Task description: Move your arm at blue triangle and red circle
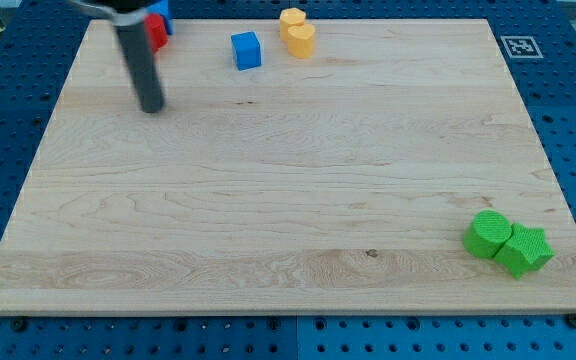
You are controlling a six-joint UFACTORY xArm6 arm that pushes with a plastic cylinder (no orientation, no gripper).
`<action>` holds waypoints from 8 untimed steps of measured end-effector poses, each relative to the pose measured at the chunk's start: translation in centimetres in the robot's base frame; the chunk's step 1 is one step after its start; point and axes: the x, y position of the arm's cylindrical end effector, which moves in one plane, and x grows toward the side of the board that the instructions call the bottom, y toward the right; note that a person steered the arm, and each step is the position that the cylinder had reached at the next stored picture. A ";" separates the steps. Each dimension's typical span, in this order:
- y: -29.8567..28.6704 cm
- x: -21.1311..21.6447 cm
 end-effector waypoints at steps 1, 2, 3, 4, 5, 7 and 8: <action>-7.1 -4.8; -9.4 -8.0; -8.0 -12.4; -5.0 -14.4; -5.0 -14.4; -4.2 -16.5; -3.6 -16.6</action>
